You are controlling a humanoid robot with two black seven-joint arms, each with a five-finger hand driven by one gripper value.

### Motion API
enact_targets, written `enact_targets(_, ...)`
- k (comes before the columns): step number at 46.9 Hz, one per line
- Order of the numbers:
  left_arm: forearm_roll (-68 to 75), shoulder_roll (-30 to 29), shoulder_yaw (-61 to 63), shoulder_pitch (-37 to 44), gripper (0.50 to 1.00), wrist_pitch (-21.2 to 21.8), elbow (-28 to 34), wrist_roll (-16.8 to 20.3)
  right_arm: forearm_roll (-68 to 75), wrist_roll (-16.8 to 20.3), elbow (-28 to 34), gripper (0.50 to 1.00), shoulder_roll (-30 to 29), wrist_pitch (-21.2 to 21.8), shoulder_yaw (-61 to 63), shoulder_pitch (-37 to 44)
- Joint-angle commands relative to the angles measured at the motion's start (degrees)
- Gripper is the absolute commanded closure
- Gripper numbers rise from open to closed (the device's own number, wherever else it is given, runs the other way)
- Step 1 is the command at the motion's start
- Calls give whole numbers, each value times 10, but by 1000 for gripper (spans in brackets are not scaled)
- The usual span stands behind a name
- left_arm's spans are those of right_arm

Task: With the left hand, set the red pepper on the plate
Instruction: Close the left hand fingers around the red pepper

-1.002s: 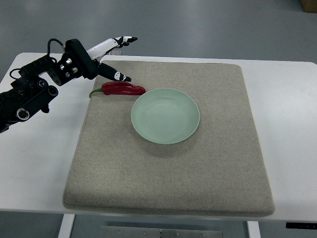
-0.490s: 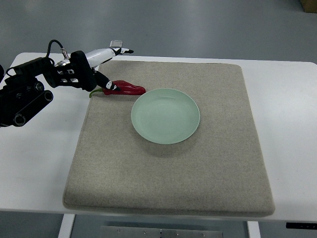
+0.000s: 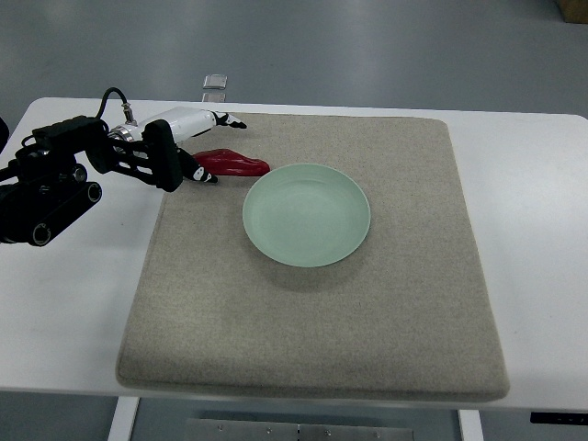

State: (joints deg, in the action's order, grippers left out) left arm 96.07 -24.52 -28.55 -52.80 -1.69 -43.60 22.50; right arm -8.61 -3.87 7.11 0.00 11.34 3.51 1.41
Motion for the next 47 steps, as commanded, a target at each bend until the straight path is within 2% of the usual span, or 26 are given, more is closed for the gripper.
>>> enact_targets(1, 0, 0, 2, 1, 669, 4, 1, -1, 0, 0, 0, 568, 0, 0, 0, 0)
enact_targets(10, 0, 2, 3, 1, 714, 5, 9, -2, 0, 0, 0, 568, 0, 0, 0, 0)
enact_targets(25, 0, 4, 5, 1, 714, 8, 16, -1, 0, 1, 0, 568, 0, 0, 0, 0)
enact_targets(38, -1, 6, 30, 1, 716, 30, 18, -2, 0, 0, 0, 568, 0, 0, 0, 0)
enact_targets(47, -1, 7, 30, 1, 776, 30, 21, -2, 0, 0, -1, 568, 0, 0, 0, 0)
